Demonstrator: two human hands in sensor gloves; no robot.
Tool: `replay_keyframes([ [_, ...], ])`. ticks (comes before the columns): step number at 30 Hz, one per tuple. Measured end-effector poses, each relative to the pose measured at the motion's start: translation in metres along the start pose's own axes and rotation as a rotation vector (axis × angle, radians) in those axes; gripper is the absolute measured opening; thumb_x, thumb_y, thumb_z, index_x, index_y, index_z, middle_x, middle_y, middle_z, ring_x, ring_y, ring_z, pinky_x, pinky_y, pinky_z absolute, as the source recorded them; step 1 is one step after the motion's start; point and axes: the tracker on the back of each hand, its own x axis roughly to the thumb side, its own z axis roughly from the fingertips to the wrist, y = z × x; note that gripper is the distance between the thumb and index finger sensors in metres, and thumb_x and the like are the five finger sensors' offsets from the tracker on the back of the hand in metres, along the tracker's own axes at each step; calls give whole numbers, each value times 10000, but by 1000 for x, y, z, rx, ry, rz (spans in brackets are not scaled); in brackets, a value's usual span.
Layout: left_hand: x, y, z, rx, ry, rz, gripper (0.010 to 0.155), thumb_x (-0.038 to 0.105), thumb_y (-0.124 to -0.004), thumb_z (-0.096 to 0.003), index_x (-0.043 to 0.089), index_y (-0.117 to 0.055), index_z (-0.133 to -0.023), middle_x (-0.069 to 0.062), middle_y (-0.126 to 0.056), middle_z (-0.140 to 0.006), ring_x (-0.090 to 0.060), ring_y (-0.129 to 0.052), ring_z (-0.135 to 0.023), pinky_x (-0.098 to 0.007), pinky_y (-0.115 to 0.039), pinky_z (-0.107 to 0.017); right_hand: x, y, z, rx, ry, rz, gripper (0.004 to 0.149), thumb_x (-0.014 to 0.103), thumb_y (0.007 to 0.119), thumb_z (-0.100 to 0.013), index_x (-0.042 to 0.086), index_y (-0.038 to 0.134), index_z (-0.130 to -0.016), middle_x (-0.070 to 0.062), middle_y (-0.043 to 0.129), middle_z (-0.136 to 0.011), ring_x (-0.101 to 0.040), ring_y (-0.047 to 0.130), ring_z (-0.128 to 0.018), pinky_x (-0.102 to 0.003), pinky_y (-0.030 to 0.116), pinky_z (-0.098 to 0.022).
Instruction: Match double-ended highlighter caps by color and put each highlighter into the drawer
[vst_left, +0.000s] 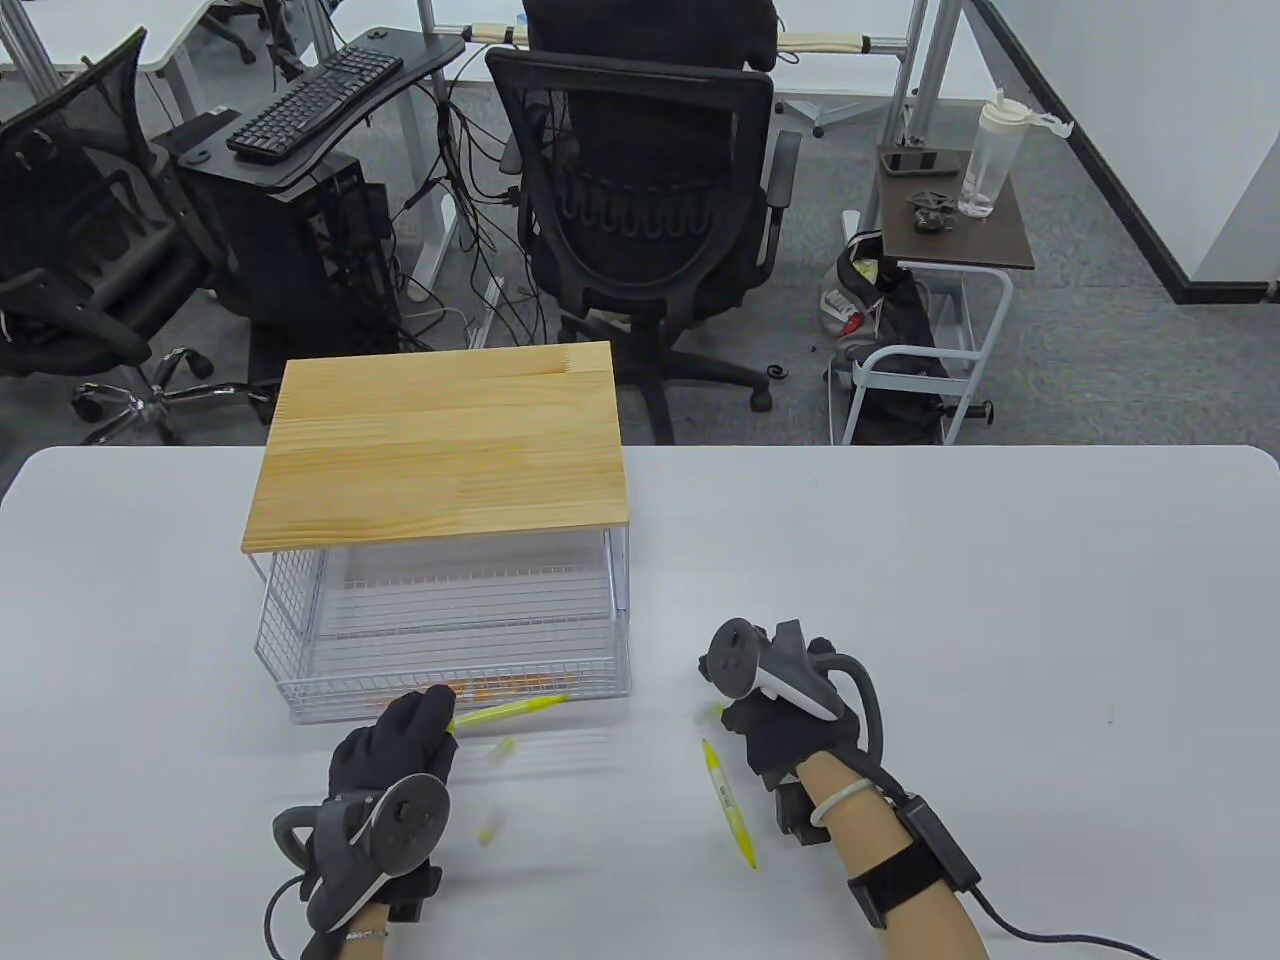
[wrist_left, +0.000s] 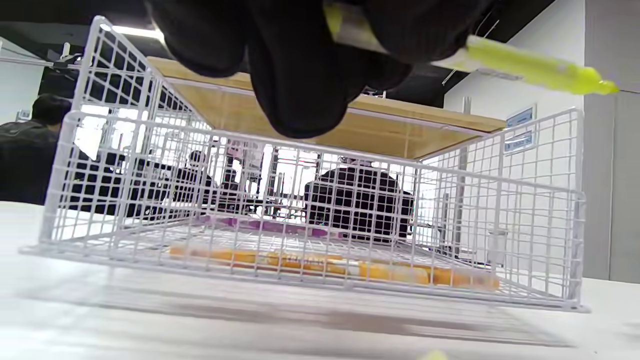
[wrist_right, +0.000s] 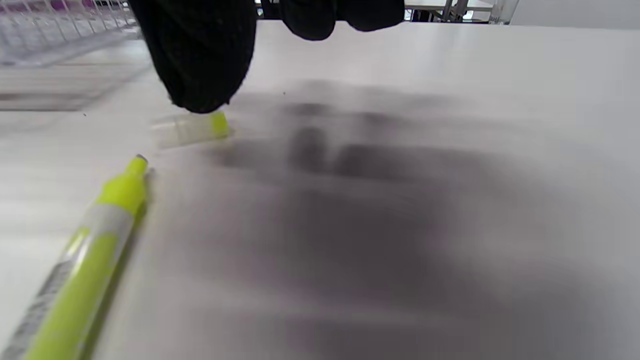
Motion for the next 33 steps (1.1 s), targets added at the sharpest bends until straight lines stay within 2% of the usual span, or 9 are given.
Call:
replay_keyframes([
  [6, -7, -4, -2, -18, 20, 11, 486, 339, -693, -515, 253, -756, -990, -68, -850, -967, -170, -974, -702, -501, -730, -659, 4, 13, -14, 44, -11, 1, 611, 357, 817, -554, 538, 504, -1047, 13, 293, -1285, -392, 323, -1179, -680, 189, -802],
  [13, -2, -8, -2, -27, -1, -18, 488, 338, -688, -517, 253, -750, -994, -67, -846, -971, -170, -973, -704, -502, -730, -659, 9, 16, -16, -28, 13, 32, 465, 344, 781, -532, 538, 630, -927, 18, 398, -1269, -388, 406, -1172, -690, 238, -807],
  [18, 2, -10, -1, -31, -17, -45, 488, 331, -676, -523, 261, -731, -1003, -63, -815, -1003, -163, -971, -705, -494, -730, -661, 8, 17, -13, -17, 14, 55, 455, 346, 725, -556, 545, 592, -943, 21, 381, -1269, -382, 390, -1174, -683, 226, -809],
  [21, 3, -10, -1, -35, -23, -31, 489, 330, -674, -524, 258, -729, -1004, -69, -813, -1003, -163, -972, -702, -491, -732, -659, 3, 18, -8, -45, 12, 55, 443, 356, 686, -561, 503, 599, -969, 2, 387, -1267, -390, 402, -1168, -685, 235, -805],
  [24, 5, -11, -1, -37, -36, -8, 490, 331, -674, -524, 255, -730, -1004, -75, -818, -997, -160, -974, -694, -490, -736, -655, -3, 10, 8, -170, -34, -31, 464, 362, 639, -580, 415, 520, -1025, -41, 411, -1257, -414, 455, -1143, -685, 280, -797],
  [27, 11, -11, -1, -36, -66, 11, 491, 334, -674, -522, 251, -732, -1003, -62, -840, -969, -142, -983, -662, -478, -746, -647, 0, -3, 35, -341, -207, -229, 471, 331, 645, -594, 291, 513, -1045, -60, 530, -1209, -422, 608, -1072, -679, 380, -783],
  [29, 16, -11, -1, -36, -90, 29, 491, 335, -674, -521, 252, -733, -1002, -53, -845, -963, -135, -986, -652, -471, -749, -646, 7, -8, 56, -449, -322, -302, 469, 334, 680, -595, 248, 550, -1037, -78, 652, -1140, -398, 743, -976, -655, 481, -765],
  [31, 21, -10, 1, -36, -113, 38, 491, 333, -674, -522, 250, -731, -1003, -56, -842, -965, -137, -986, -652, -472, -749, -645, 13, -7, 73, -555, -406, -316, 466, 380, 726, -583, 218, 621, -1007, -73, 811, -999, -331, 892, -812, -605, 599, -729],
  [33, 27, -8, 3, -27, -140, 22, 491, 333, -674, -521, 257, -729, -1002, -50, -837, -971, -138, -986, -656, -472, -748, -646, 20, -4, 85, -620, -472, -337, 472, 397, 775, -564, 209, 662, -982, -56, 869, -917, -302, 932, -729, -586, 634, -711],
])
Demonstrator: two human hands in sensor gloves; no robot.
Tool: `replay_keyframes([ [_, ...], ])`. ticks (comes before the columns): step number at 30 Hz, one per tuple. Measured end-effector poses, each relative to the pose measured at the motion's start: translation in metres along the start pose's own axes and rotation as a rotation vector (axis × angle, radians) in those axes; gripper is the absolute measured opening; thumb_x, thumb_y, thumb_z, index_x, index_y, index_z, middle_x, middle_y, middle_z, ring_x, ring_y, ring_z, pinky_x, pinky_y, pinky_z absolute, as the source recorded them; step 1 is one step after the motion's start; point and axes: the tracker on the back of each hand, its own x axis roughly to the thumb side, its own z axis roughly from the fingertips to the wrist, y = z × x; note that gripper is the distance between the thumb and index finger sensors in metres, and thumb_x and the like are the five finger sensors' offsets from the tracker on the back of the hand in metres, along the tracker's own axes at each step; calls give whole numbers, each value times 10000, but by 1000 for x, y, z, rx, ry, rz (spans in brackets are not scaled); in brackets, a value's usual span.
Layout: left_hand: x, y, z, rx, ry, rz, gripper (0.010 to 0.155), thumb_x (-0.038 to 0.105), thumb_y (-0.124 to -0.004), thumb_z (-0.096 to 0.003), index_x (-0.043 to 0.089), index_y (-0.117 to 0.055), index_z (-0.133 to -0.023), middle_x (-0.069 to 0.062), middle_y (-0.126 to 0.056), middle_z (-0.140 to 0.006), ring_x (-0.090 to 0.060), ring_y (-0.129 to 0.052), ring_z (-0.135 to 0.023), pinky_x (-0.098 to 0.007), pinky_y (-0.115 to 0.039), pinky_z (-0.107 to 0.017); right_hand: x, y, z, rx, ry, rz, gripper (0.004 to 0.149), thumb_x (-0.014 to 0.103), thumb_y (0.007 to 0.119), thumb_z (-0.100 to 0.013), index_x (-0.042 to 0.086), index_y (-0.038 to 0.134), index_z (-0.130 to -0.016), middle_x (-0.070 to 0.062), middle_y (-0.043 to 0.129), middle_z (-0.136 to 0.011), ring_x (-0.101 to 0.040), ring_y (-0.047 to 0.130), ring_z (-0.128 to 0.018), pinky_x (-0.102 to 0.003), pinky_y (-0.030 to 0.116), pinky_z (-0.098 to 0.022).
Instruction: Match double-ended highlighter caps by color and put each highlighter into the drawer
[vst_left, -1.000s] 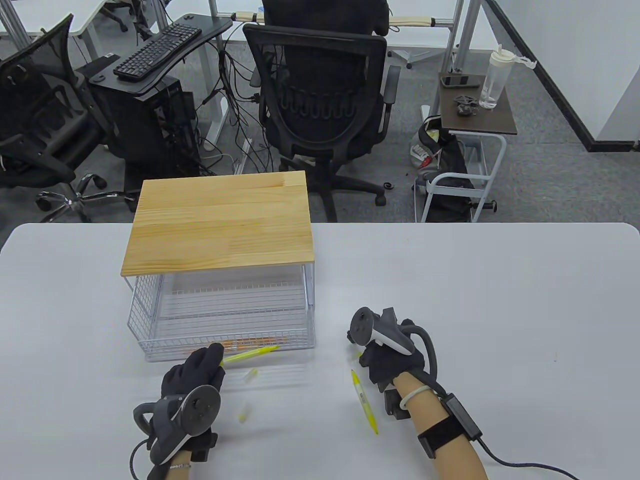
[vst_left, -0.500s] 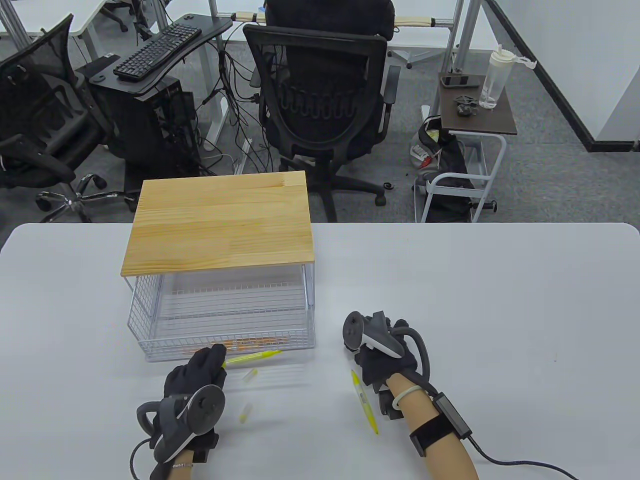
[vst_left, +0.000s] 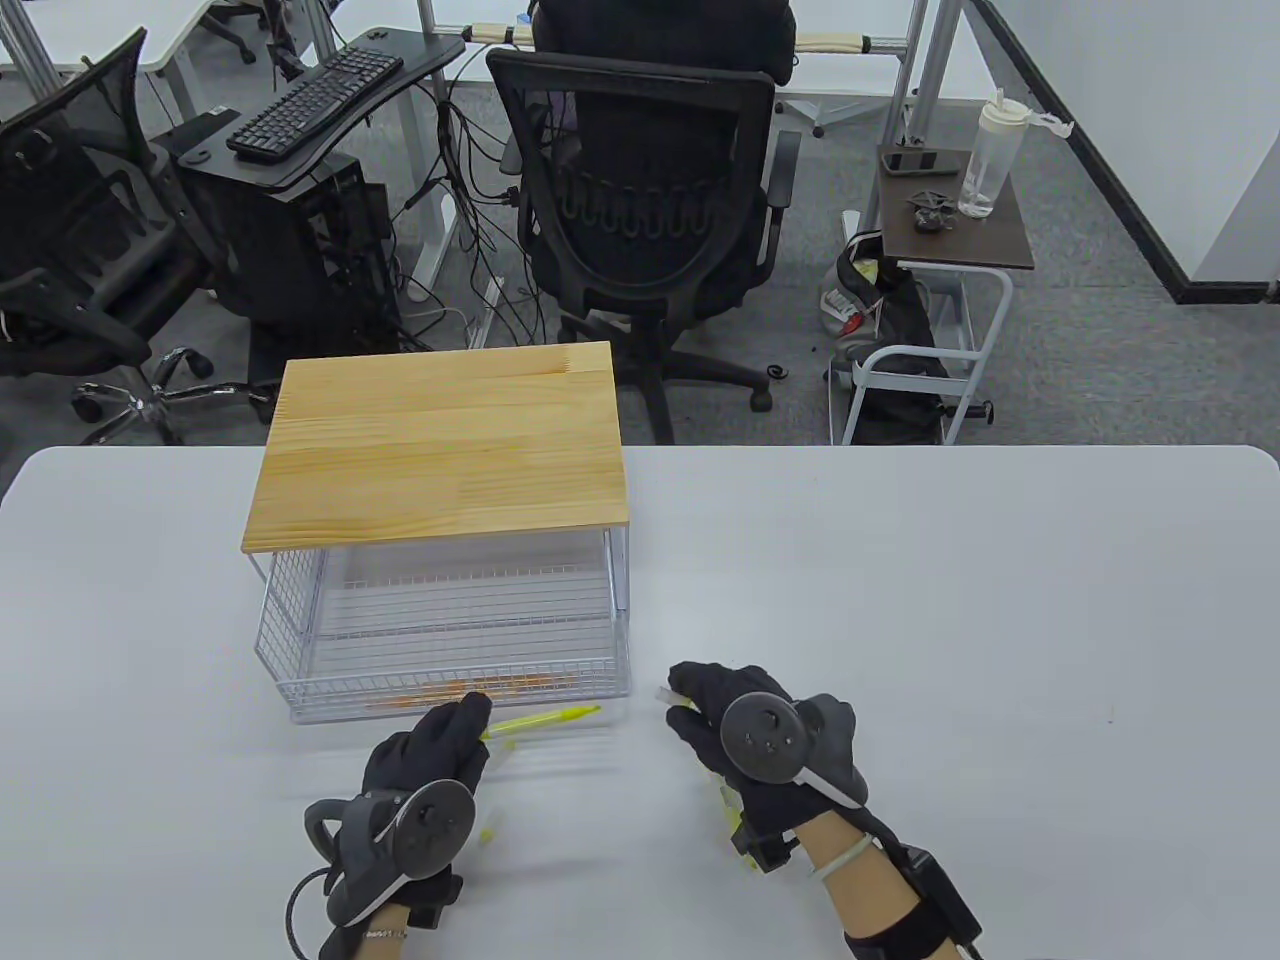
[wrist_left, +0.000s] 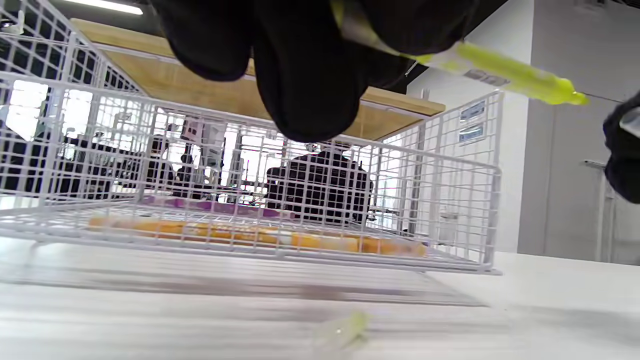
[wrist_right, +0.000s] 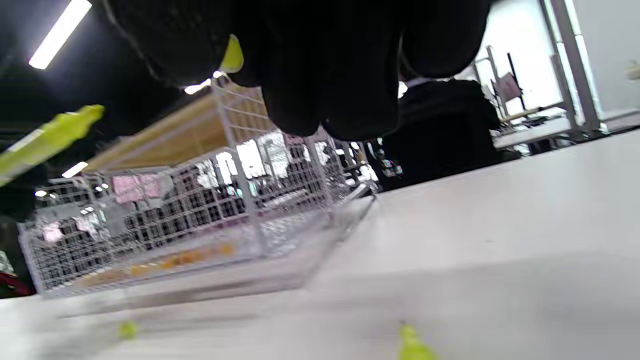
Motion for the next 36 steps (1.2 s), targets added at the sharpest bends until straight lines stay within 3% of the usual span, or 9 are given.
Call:
replay_keyframes([
  [4, 10, 4, 2, 33, -44, -9, 491, 334, -672, -520, 264, -724, -1003, -45, -830, -977, -136, -984, -663, -470, -748, -648, 18, -2, 8, -51, -81, 60, 474, 382, 824, -532, 225, 685, -957, -32, 890, -862, -270, 942, -688, -571, 652, -705],
  [10, 13, 5, 3, 32, -57, -3, 489, 333, -673, -521, 266, -723, -1003, -38, -828, -980, -140, -984, -666, -475, -746, -649, 23, -4, 12, -111, -83, 112, 466, 378, 834, -524, 250, 685, -947, -8, 889, -849, -252, 941, -680, -568, 654, -708],
  [21, 19, 5, 3, 31, -81, 6, 489, 331, -672, -522, 260, -724, -1003, -41, -826, -982, -141, -985, -664, -477, -746, -646, 37, -1, 19, -125, -145, 160, 458, 375, 842, -519, 263, 698, -940, -6, 895, -844, -254, 943, -679, -575, 654, -705],
  [36, 21, 6, 4, 39, -92, 15, 490, 331, -670, -522, 256, -726, -1003, -39, -831, -975, -139, -986, -660, -475, -747, -645, 31, 5, 18, -117, -121, 169, 458, 380, 838, -523, 267, 694, -942, -3, 891, -849, -256, 939, -685, -577, 650, -708],
])
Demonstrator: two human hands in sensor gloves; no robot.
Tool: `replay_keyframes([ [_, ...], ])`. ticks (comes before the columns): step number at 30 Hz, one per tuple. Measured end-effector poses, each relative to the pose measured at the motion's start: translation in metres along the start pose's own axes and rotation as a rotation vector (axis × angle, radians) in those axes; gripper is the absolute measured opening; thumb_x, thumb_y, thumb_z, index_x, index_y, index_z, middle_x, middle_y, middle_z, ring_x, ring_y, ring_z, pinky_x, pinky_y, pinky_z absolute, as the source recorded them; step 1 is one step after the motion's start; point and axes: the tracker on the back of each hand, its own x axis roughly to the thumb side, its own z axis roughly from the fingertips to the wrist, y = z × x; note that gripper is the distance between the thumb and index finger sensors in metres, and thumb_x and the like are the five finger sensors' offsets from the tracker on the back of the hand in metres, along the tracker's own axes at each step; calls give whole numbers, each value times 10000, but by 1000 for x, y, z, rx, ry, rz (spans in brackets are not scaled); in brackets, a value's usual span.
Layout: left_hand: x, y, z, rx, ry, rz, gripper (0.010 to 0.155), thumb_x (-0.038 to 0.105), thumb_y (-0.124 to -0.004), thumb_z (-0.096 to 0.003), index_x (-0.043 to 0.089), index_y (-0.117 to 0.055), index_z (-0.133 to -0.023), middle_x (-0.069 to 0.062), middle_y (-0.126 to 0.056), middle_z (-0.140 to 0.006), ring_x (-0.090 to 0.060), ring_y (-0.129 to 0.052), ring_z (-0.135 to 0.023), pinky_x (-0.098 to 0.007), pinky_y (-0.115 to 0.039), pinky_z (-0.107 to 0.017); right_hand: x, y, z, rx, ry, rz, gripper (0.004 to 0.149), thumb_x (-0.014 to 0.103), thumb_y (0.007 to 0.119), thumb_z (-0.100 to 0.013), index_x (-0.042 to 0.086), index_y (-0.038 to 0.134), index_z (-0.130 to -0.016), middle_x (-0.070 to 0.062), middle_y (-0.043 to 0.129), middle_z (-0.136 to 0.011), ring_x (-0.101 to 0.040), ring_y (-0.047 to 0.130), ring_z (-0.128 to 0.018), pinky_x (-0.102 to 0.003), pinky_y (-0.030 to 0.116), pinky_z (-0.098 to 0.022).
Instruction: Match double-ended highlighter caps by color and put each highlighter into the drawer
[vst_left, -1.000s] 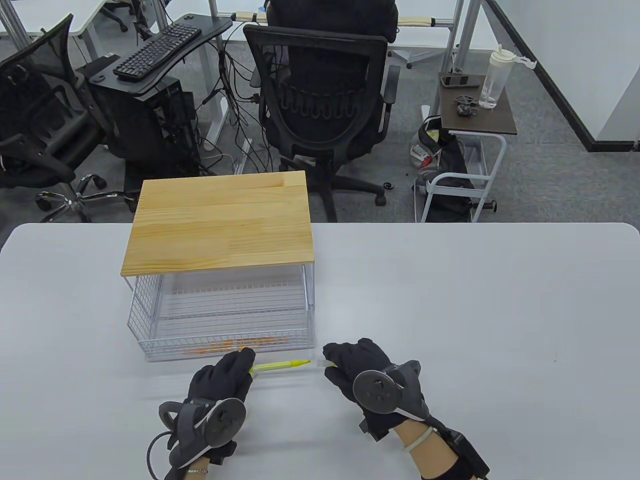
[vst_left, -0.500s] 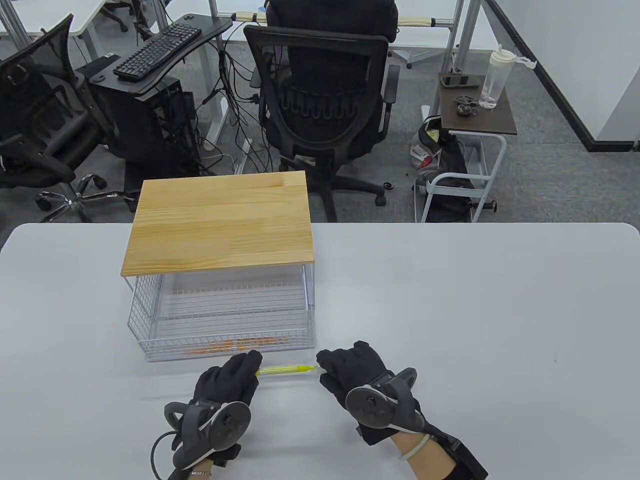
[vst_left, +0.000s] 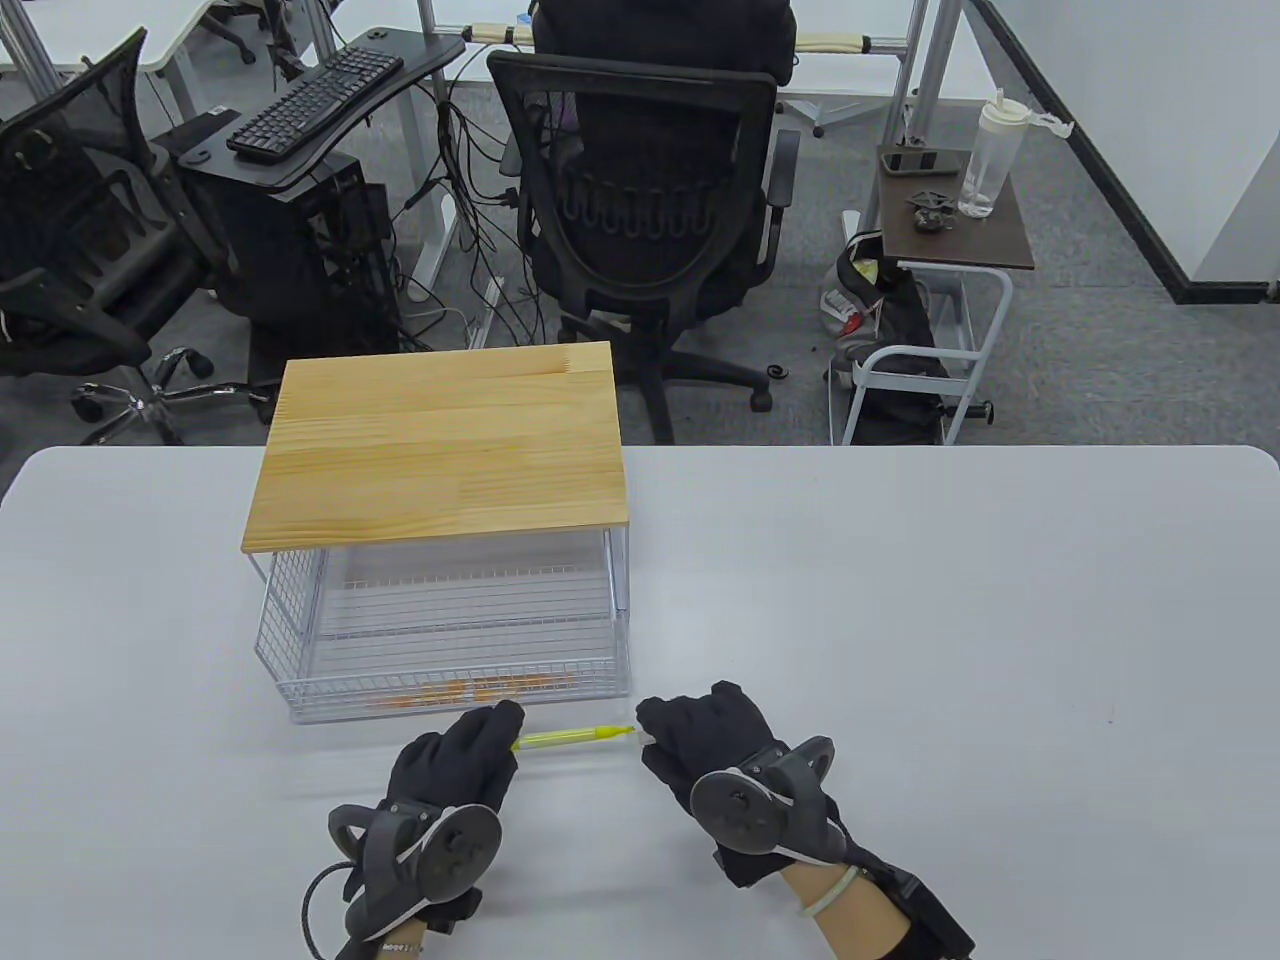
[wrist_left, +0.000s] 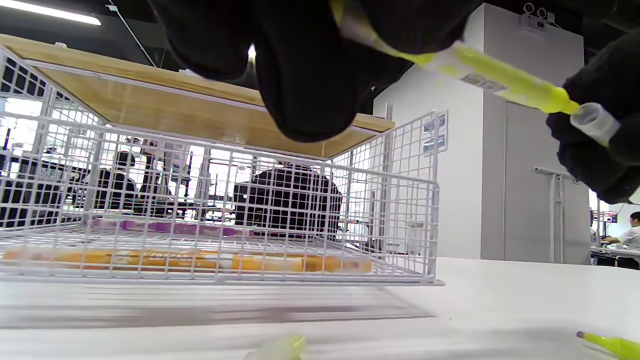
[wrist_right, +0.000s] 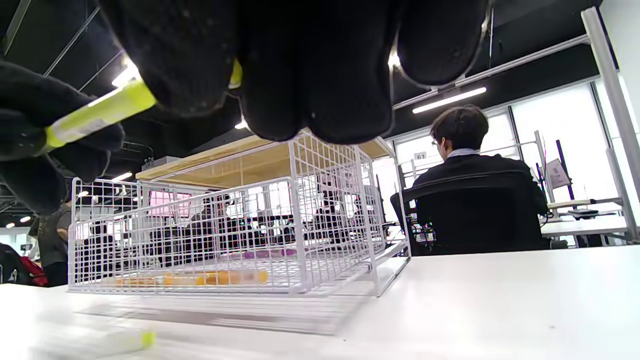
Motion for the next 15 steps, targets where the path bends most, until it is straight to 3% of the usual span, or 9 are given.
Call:
replay_keyframes([
  [15, -7, 4, 3, 19, 31, 2, 490, 330, -669, -523, 258, -723, -1004, -42, -827, -979, -140, -984, -665, -475, -745, -649, -10, -5, 1, -20, 40, -46, 456, 379, 833, -528, 269, 690, -946, -4, 886, -857, -260, 934, -694, -580, 642, -712],
])
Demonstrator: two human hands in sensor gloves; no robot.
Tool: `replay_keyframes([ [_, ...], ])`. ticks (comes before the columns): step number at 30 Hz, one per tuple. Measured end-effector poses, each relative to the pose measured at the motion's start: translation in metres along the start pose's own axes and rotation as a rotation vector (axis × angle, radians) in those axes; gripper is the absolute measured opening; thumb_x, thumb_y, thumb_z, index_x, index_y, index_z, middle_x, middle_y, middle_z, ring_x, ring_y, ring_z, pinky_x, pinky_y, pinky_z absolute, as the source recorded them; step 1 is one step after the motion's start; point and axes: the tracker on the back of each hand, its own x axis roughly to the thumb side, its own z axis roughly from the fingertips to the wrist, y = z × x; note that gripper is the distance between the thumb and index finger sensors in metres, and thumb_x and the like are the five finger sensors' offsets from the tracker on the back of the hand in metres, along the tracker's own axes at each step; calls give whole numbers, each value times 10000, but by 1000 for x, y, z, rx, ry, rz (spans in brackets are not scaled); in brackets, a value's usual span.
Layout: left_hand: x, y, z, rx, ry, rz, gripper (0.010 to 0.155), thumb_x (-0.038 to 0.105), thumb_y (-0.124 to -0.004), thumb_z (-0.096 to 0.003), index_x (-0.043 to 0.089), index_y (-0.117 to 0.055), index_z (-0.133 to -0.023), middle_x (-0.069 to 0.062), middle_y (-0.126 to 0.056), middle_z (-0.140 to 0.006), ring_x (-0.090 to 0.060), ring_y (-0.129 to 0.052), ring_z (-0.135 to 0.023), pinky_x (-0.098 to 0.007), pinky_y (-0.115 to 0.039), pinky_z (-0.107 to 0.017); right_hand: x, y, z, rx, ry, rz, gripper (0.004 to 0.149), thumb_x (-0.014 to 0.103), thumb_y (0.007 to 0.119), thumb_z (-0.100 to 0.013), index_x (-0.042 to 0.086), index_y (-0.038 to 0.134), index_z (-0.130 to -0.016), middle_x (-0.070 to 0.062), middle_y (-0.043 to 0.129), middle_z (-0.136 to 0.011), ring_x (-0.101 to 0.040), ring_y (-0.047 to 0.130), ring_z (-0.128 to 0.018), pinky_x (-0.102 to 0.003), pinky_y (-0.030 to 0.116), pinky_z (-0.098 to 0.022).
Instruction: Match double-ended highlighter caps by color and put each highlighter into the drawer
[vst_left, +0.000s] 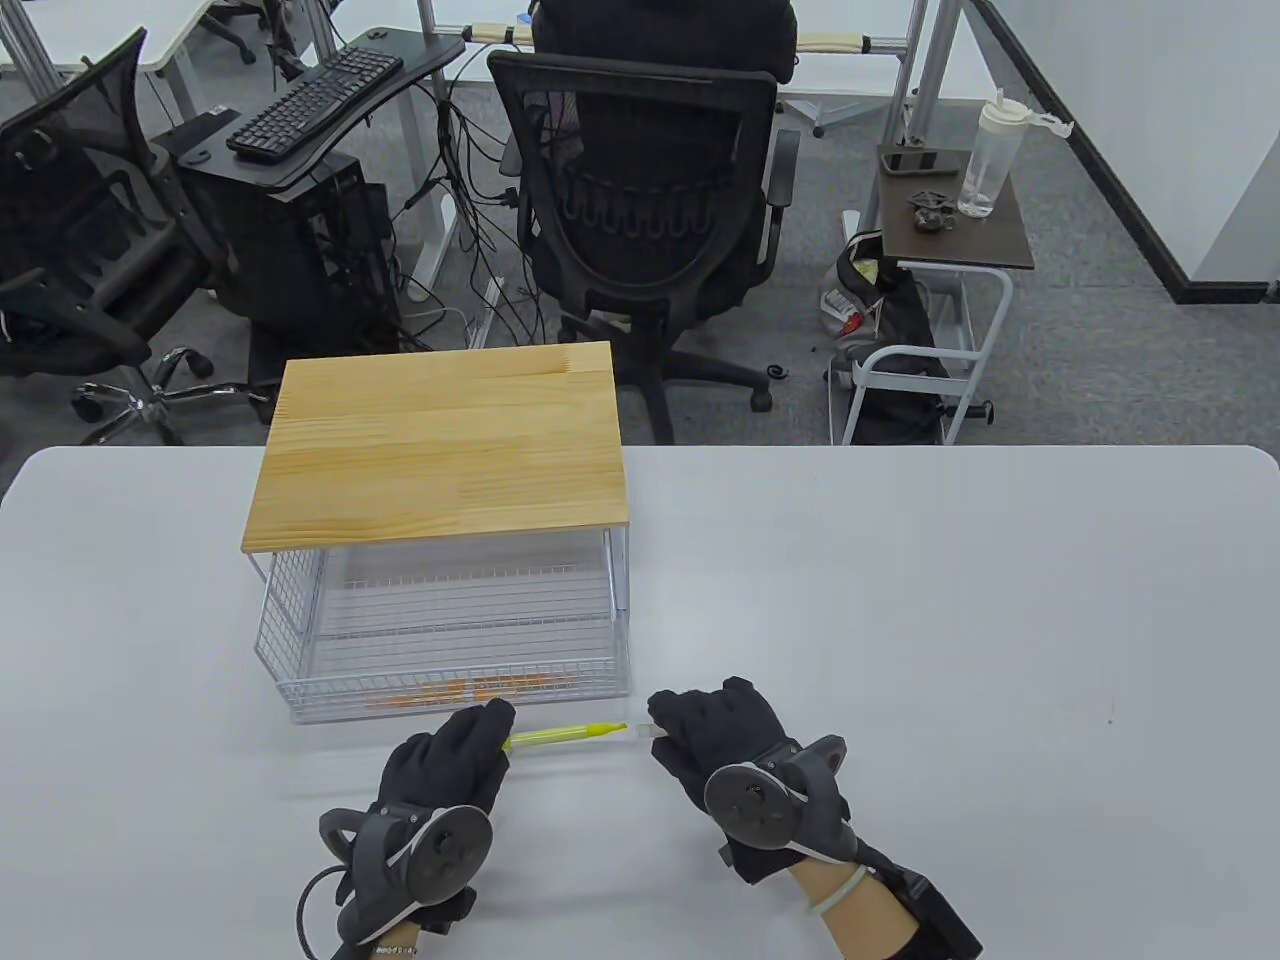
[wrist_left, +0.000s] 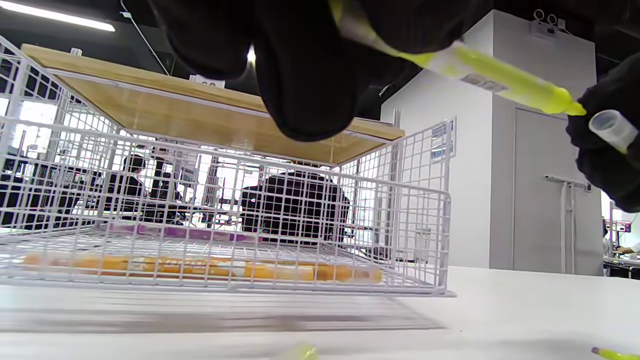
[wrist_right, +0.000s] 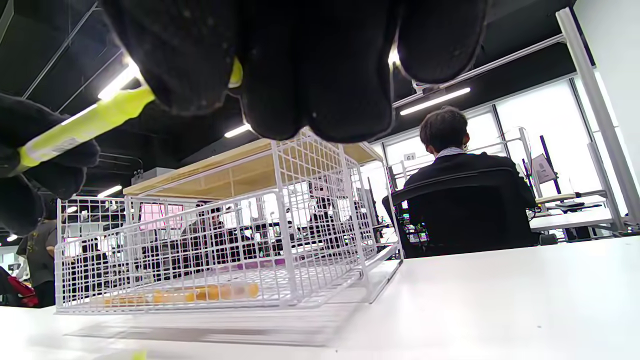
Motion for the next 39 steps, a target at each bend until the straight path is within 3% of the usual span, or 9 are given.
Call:
replay_keyframes([
  [20, 6, -4, 0, -9, -30, -4, 489, 331, -670, -522, 259, -724, -1003, -39, -830, -977, -140, -985, -664, -475, -747, -647, 5, 0, 2, -4, -26, 6, 455, 387, 822, -534, 272, 686, -953, -2, 882, -866, -264, 930, -703, -583, 638, -715],
  [31, 14, -7, -1, -58, -115, 64, 494, 322, -689, -511, 234, -752, -994, -73, -864, -952, -129, -1010, -643, -450, -774, -645, 9, 5, 7, 16, -79, -68, 478, 347, 819, -535, 292, 675, -987, 27, 826, -879, -273, 872, -746, -601, 605, -734],
  [35, 22, -1, -1, -22, -147, 18, 486, 302, -724, -481, 204, -818, -948, -81, -932, -871, -124, -1037, -582, -445, -806, -619, 13, 9, 10, -3, -121, 36, 435, 386, 756, -510, 286, 735, -933, 33, 867, -797, -255, 895, -670, -582, 633, -725],
  [39, 30, 5, 2, 26, -174, -32, 480, 291, -733, -470, 196, -836, -930, -80, -943, -855, -125, -1039, -573, -448, -810, -621, 13, 9, 11, 29, -110, -20, 432, 386, 699, -526, 246, 754, -931, 8, 893, -756, -258, 908, -612, -572, 653, -707],
])
